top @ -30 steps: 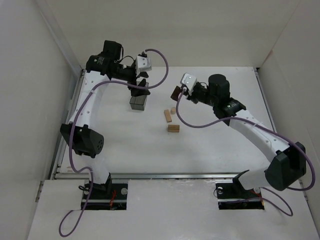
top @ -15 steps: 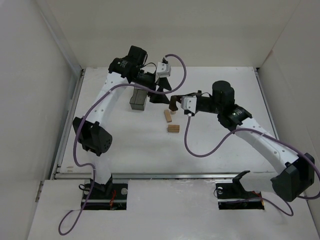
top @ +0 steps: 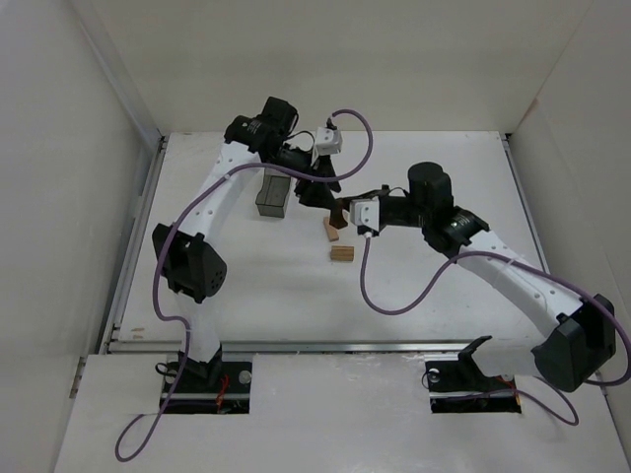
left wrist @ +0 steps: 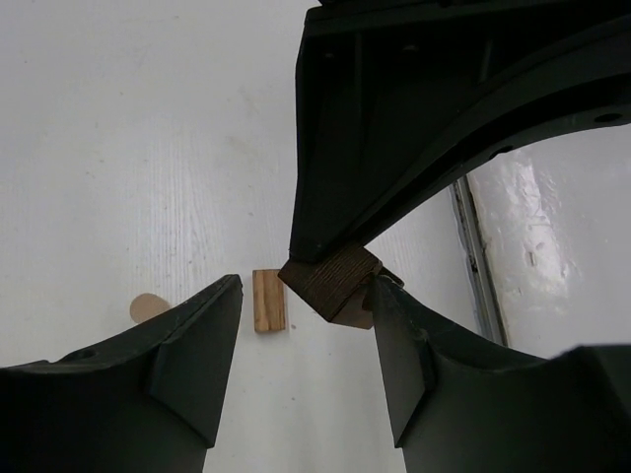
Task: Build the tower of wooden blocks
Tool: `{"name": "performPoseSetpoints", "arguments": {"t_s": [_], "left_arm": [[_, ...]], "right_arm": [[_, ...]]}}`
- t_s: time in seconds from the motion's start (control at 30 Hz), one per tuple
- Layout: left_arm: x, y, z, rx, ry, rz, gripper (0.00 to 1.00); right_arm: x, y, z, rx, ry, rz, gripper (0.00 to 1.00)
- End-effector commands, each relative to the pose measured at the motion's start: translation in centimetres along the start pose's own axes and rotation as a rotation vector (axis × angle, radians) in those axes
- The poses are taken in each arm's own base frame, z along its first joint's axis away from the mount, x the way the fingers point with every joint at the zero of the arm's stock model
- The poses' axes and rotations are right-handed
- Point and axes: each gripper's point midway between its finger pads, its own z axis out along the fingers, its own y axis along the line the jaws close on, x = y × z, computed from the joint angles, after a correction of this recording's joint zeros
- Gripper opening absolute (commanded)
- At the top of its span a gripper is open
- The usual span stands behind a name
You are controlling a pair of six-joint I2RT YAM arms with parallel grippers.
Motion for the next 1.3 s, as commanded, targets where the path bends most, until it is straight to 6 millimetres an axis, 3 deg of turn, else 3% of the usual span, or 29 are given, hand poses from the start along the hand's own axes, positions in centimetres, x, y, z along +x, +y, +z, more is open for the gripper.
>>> {"name": "performPoseSetpoints", "arguments": {"t_s": [0.0, 0.27, 0.47, 0.57, 0.73, 0.9, 1.0, 1.07, 1.13, 1.17, 1.2, 1.27], "left_arm": [[0.0, -1.0, 0.7, 0.053, -0.017, 0.006, 0.51], [-0.2, -2.0, 1.2, 0.094, -0.044, -0.010, 0.47], [-0.1, -2.9, 1.4, 0.112, -0.045, -0.042, 0.65], [-0.2, -3.4, 1.1, 0.102, -0.037, -0.046, 0.67], [-0.5, -4.0, 0.8, 0.100, -0.038, -0.075, 0.37], [-0.1, -4.0, 0.7, 0.085, -0.018, -0.097, 0.21], [0.2, -4.0, 0.6, 0.068, 0.000, -0.096, 0.03], [0.5, -4.0, 0.7, 0.072, 0.004, -0.106, 0.00], [0.6, -3.9, 0.7, 0.066, 0.011, -0.106, 0.00], [0.6, -3.9, 0.7, 0.066, 0.011, -0.105, 0.00], [0.8, -3.8, 0.6, 0.060, 0.017, -0.092, 0.00], [0.9, -3.6, 0.6, 0.053, 0.025, -0.077, 0.00]], "right_arm": [[-3.1, -0.7, 0.7, 0.005, -0.105, -0.072, 0.00], [-3.2, -1.2, 0.6, 0.017, -0.099, -0.098, 0.00], [-3.6, -2.2, 0.8, 0.029, -0.104, -0.126, 0.00], [-4.3, -2.6, 0.5, 0.037, -0.120, -0.138, 0.00], [-4.2, -2.3, 0.3, 0.023, -0.113, -0.143, 0.00], [-3.6, -2.0, 0.3, 0.020, -0.088, -0.150, 0.00], [-3.6, -2.0, 0.3, 0.020, -0.088, -0.150, 0.00], [-3.6, -2.0, 0.3, 0.020, -0.088, -0.150, 0.00], [-3.4, -2.1, 0.3, 0.025, -0.076, -0.139, 0.21], [-3.4, -2.1, 0.3, 0.025, -0.076, -0.139, 0.42], [-2.9, -2.3, 0.2, 0.037, -0.052, -0.127, 0.53], [-2.5, -2.5, 0.1, 0.050, -0.027, -0.126, 1.00]]}}
